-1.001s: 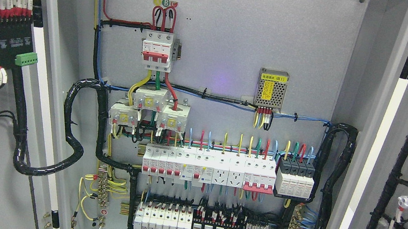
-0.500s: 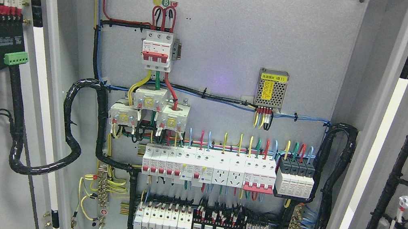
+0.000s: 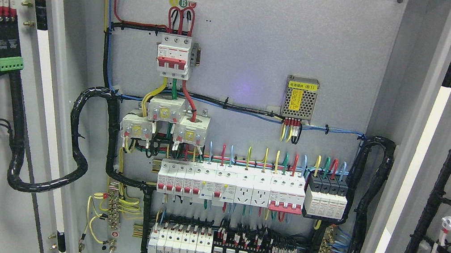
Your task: Open door with both hands
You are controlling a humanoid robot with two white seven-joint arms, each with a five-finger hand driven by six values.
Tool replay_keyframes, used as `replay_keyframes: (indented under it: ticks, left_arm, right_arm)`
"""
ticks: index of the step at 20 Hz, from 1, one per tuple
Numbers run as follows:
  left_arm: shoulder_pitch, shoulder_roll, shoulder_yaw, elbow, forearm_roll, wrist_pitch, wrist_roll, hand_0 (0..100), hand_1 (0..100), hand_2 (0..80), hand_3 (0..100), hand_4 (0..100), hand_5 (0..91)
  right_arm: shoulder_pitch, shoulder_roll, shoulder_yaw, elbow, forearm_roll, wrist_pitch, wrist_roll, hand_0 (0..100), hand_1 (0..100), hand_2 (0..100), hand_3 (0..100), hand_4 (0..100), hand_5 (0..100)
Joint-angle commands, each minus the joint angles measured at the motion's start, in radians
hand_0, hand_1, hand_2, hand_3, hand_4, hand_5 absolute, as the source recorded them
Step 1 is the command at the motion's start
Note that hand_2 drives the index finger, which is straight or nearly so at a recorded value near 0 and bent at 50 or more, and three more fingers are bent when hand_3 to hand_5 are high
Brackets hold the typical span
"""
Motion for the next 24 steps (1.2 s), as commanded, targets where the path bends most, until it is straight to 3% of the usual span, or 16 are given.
replay_keyframes:
  ticks: [1, 7, 19, 24]
  left_arm:
    - [-0.068, 0.062, 0.026, 0.171, -0.004, 0.008, -0.006, 0, 0, 0.0, 0, 3, 0.0]
    - [-0.114, 0.088, 0.028, 0.221, -0.001, 0.079, -0.005, 0, 0, 0.0, 0, 3, 0.0]
    - [-0.206, 0.097, 0.021, 0.277, -0.013, 0.229, -0.005, 0, 0, 0.0, 0, 3, 0.0]
    - [-0.224, 0.108, 0.017, 0.279, -0.013, 0.258, -0.005, 0, 0, 0.0, 0, 3, 0.0]
  right_arm:
    - [0.000, -0.003, -0.006, 0.003, -0.008, -0.075, 0.001, 11, 0, 0, 0, 0, 0]
    - [0.003, 0.002, -0.016, 0.004, -0.006, -0.078, 0.001, 11, 0, 0, 0, 0, 0]
    - [0.040, 0.000, -0.015, -0.003, -0.006, -0.195, 0.001, 11, 0, 0, 0, 0, 0]
    - [0.039, -0.003, -0.019, 0.000, -0.006, -0.198, -0.001, 11, 0, 0, 0, 0, 0]
